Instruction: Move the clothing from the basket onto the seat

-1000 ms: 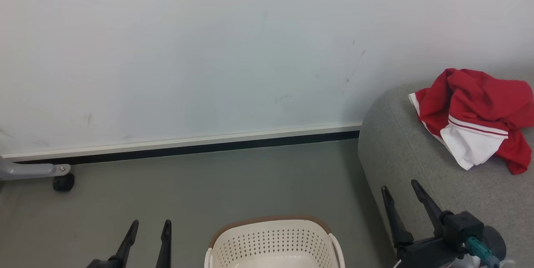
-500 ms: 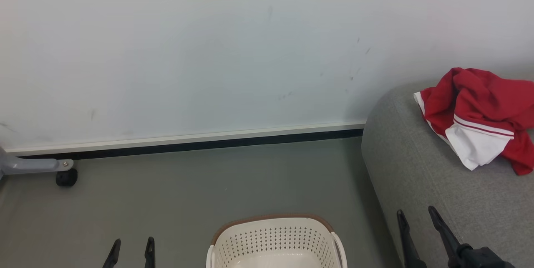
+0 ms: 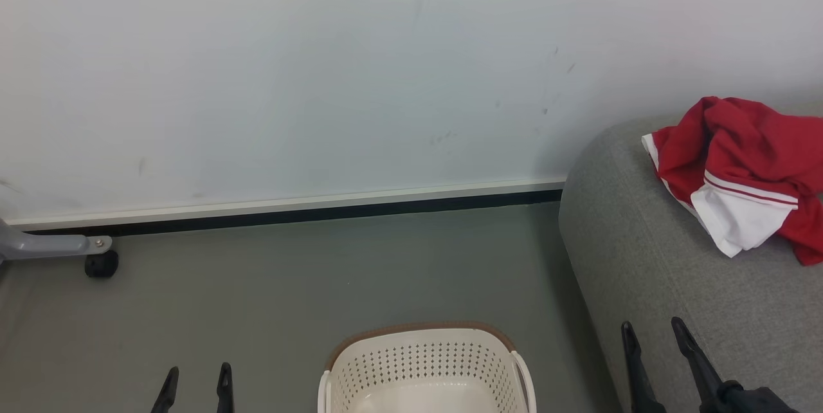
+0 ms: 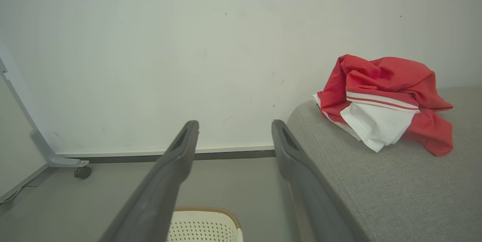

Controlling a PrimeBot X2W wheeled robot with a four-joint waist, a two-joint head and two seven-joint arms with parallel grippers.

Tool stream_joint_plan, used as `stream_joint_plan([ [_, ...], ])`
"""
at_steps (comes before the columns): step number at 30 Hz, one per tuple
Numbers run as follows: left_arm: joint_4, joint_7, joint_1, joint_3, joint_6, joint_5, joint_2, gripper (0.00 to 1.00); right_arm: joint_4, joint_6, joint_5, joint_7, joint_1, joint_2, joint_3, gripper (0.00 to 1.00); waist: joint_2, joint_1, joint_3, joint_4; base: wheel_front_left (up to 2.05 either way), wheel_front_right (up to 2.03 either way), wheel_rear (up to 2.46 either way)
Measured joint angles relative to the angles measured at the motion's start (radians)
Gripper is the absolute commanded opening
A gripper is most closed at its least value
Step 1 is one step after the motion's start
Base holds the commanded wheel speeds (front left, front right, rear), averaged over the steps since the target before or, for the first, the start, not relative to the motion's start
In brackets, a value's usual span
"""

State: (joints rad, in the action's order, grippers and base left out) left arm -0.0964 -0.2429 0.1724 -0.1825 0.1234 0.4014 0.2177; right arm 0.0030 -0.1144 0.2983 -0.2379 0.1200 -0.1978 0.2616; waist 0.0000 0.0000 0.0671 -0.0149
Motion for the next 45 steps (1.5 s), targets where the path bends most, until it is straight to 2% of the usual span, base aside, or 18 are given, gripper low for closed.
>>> stream_joint_plan([
  [22,0.011,0.023,0.0,0.017,0.0,-0.059,-0.009,1.0,-0.04,-0.005,-0.004,0.043,0.006,0.002,-0.031,1.0,0.0,0.0,-0.002,0.005,0.0,0.0,0.0],
  [23,0.001,0.022,0.0,0.014,0.0,-0.057,-0.012,0.0,-0.029,-0.005,-0.003,0.043,0.008,0.003,-0.028,0.0,-0.0001,0.0,-0.002,0.005,0.0,0.0,0.0],
  [32,-0.068,0.031,0.02,0.005,-0.003,-0.038,-0.045,0.0,0.046,0.0,0.017,0.052,0.048,0.029,-0.02,0.0,0.0,0.0,-0.003,0.005,0.0,0.0,0.0],
  [45,-0.086,0.075,0.001,0.04,-0.032,0.11,-0.061,0.0,0.075,0.027,0.172,0.089,0.031,0.044,-0.068,0.0,0.0,0.0,-0.012,0.007,0.0,0.0,0.0],
])
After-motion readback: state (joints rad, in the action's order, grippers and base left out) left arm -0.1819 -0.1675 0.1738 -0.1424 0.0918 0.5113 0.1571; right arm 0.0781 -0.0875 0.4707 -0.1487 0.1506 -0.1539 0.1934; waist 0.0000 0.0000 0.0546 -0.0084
